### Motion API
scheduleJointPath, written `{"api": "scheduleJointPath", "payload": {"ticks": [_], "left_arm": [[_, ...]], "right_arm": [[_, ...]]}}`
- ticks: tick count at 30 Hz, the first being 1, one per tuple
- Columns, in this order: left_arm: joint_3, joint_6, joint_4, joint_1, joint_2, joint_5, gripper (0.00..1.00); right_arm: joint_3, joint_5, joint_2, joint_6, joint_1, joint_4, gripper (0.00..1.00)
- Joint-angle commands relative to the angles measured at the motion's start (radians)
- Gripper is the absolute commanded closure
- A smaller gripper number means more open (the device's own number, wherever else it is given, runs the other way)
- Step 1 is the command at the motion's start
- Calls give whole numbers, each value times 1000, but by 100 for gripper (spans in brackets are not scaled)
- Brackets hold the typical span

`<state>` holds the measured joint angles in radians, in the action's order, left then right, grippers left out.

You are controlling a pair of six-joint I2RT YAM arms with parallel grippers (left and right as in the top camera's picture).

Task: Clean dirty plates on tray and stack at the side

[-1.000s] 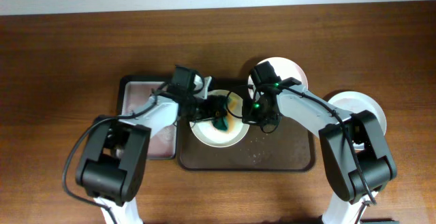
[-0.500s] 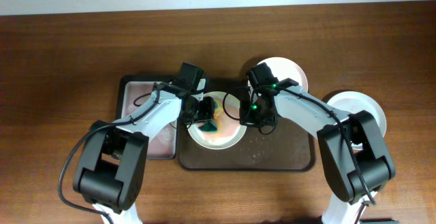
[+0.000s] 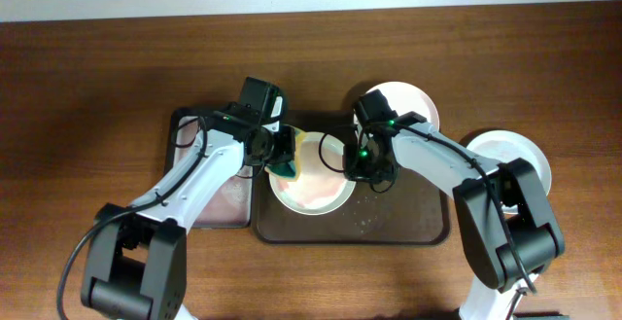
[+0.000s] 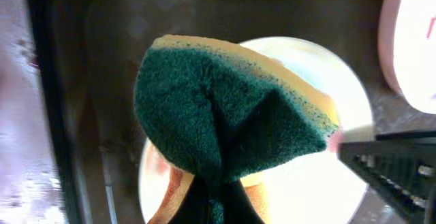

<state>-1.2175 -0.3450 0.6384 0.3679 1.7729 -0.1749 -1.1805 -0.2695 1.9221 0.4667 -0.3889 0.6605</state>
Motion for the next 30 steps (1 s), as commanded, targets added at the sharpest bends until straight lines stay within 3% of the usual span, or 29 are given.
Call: {"api": "scheduleJointPath", "payload": {"ticks": [1, 11, 21, 30], "left_arm": [[-15, 72, 5, -31, -60, 98, 100], [-8, 199, 76, -207, -94, 82, 100], [-7, 243, 95, -229, -1, 87, 100], [-7, 243, 70, -263, 113, 86, 100]], "right_arm": [[17, 34, 22, -7, 1, 6, 95], [3, 32, -64, -56, 1, 14, 96], [-15, 432, -343, -189, -26, 81, 96], [-16, 859, -397, -227, -216, 97, 96]]}}
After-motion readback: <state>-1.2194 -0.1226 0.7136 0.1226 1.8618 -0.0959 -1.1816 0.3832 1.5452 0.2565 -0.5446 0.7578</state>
